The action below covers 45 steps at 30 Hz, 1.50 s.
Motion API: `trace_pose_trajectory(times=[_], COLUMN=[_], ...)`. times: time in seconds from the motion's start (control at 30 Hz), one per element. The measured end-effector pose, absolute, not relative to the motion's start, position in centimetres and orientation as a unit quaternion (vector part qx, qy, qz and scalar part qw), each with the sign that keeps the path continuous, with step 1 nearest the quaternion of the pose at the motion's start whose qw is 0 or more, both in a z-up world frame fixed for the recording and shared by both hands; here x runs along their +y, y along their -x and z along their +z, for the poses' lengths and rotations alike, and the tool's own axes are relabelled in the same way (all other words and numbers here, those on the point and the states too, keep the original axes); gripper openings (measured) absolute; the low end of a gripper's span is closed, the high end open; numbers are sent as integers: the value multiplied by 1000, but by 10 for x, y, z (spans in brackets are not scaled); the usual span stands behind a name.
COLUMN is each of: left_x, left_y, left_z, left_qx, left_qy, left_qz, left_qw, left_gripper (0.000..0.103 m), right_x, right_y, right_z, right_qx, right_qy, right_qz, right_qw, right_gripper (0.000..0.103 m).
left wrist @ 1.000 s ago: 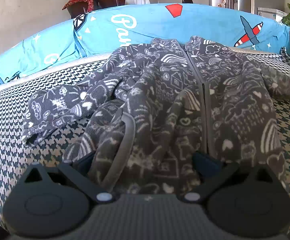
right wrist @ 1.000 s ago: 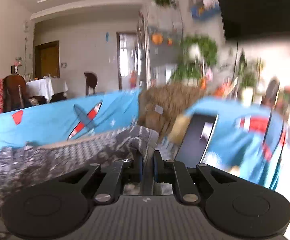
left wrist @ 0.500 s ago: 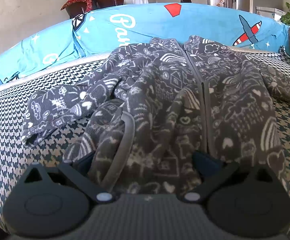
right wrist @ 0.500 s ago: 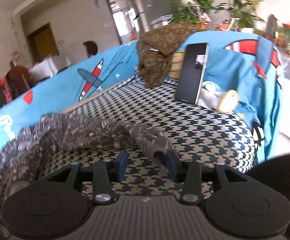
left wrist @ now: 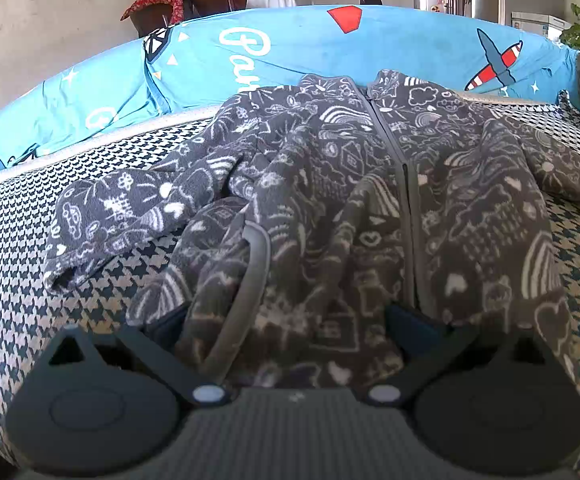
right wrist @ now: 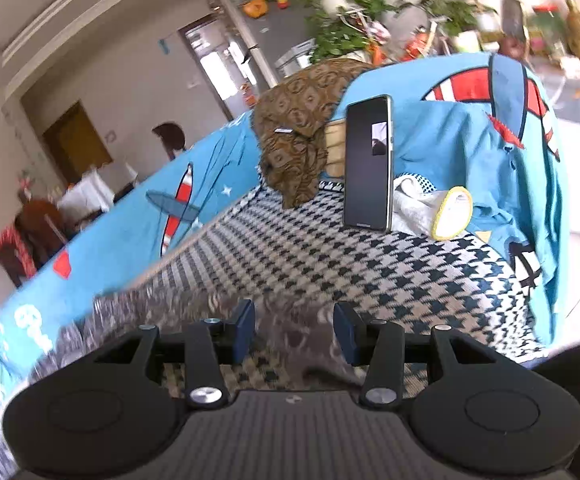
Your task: Fold clothes
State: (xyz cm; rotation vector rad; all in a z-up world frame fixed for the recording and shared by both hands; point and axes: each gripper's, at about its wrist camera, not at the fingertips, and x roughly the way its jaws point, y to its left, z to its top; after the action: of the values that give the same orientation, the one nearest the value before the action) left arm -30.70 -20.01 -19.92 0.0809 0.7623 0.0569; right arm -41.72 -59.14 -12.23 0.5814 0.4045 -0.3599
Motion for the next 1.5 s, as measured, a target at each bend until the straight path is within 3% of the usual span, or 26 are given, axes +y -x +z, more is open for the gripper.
trace_pose_trajectory(times=[0.37,0.67,0.8,0.93,1.0,1.2,1.5], left_x=[-201,-202,-202,-201,-201,-202,-203], left_y=[308,307,308,307,307,306,306], left_z=[-200,-200,-200,-200,-200,-200,-201], left_qx=[370,371,372,373,373,374,373], left_qy=[-41,-41,-42,-41,-41,-41,-42], left_qz=[29,29,28,27,28,29,31], left_qw=[928,927,927,927,926,926,927], left_gripper=[103,103,103,103,103,103,103], right_x=[-611,-596,-594,-603,-611,-612,-601], right_y=[362,363,373,395,405,408,390], right_z=[-150,-179,-173,-156,-151,-158,-182], right_qx=[247,347,342,288,268,305,351], right_qy=[-344,-337,-333,-339,-342,-316,-326], right_qz=[-112,-82,-79,-127,-180,-230,-231], right_qw=[899,872,875,887,883,868,847], right_gripper=[44,44,44,44,53,63,66])
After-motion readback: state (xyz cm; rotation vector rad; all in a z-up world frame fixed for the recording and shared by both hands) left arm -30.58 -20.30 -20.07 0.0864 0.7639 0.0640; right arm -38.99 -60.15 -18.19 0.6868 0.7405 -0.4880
